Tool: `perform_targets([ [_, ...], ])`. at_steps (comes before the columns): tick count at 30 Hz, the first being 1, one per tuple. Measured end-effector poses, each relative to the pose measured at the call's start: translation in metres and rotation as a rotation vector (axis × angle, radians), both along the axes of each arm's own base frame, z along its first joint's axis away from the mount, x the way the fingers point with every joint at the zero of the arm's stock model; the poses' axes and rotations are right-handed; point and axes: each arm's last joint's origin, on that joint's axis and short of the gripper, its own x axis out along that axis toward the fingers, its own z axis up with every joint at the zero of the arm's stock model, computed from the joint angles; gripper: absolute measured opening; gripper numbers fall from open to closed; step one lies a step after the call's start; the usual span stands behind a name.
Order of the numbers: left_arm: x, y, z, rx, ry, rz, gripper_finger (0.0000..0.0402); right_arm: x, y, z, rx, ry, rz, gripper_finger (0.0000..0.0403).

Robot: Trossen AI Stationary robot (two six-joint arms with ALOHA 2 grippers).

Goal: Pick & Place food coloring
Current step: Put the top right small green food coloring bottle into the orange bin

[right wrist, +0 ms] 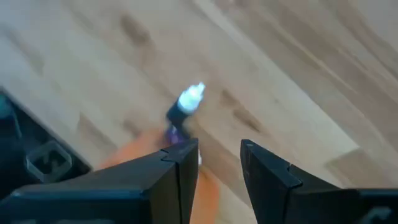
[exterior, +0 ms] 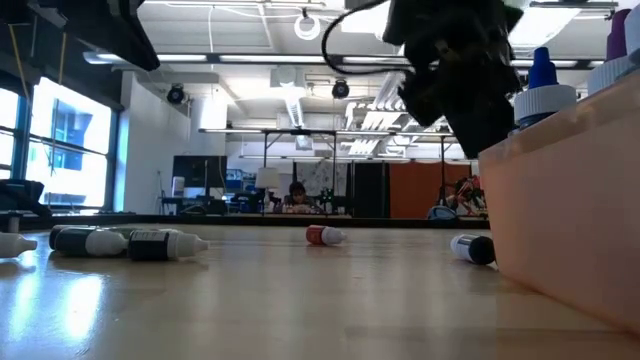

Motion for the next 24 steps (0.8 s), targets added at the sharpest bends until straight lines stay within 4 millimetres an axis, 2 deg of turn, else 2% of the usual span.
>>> perform_targets([
  [3,-0.001,0.002,0.0,0.023,-0.009,0.031,0.0037,0.001,0.004,-0.013,0.006,-0.032,-0.092,0.0114],
  [8,-0.001,0.002,0.001,0.038,-0.032,0.047,0.0037,0.004,0.015,-0.025,0.009,-0.102,-0.106,0.0114],
  [24,-0.003,0.004,0.0,0.02,-0.058,0.098,0.0037,0.018,0.033,-0.056,0.052,0.012,-0.138,0.0114],
])
